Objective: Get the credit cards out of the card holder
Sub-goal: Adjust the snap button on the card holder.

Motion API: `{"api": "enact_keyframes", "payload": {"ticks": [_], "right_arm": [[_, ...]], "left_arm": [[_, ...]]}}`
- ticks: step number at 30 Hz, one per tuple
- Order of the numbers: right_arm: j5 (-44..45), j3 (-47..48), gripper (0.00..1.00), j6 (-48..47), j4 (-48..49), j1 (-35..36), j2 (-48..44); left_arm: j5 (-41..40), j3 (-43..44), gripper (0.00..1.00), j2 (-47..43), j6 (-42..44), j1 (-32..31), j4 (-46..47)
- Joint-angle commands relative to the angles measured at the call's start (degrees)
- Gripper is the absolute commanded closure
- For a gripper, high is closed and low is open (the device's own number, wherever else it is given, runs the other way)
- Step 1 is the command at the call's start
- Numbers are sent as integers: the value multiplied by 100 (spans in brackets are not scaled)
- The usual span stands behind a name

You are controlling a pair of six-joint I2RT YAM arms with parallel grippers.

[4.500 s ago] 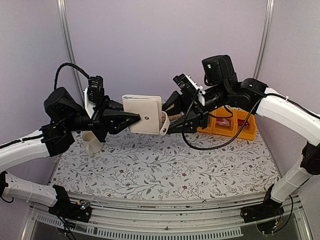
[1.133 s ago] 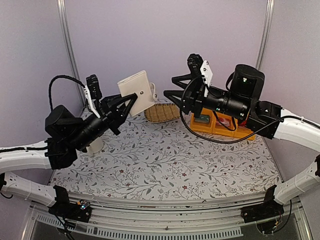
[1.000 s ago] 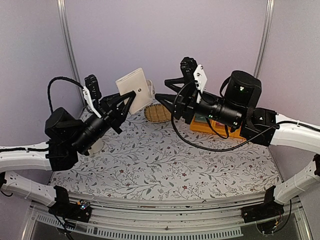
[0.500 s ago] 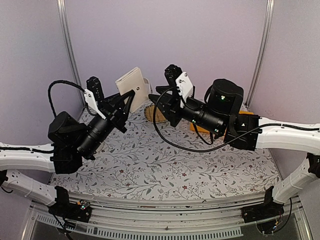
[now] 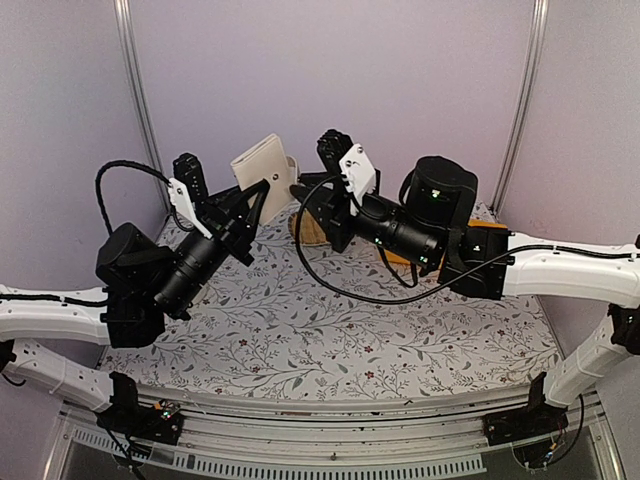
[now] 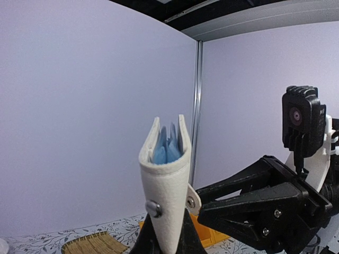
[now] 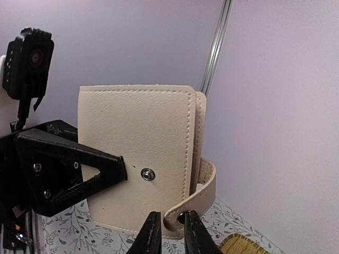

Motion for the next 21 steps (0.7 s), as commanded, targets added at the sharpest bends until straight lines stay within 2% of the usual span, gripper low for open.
{"api": "enact_keyframes", "payload": {"ticks": [1, 3, 13, 15, 18, 21], "right_arm": [[43, 165, 92, -13, 15, 47, 8], [22, 117, 97, -6, 16, 52, -48], [148, -71, 99, 109, -79, 24, -329], [-395, -124, 99, 224, -151, -74, -487], [-1876, -26, 99, 595, -452, -322, -542], [-2849, 7, 99, 1068, -568, -569, -538]], "left_arm": [[36, 55, 100, 35, 75, -77, 123], [41, 60, 100, 33, 82, -76, 112], [45, 47, 100, 24, 89, -79, 88], [5, 53, 100, 40, 128, -74, 56], [-23, 116, 100, 128, 196, -78, -28], [-31, 142, 100, 196, 210, -95, -33]]}}
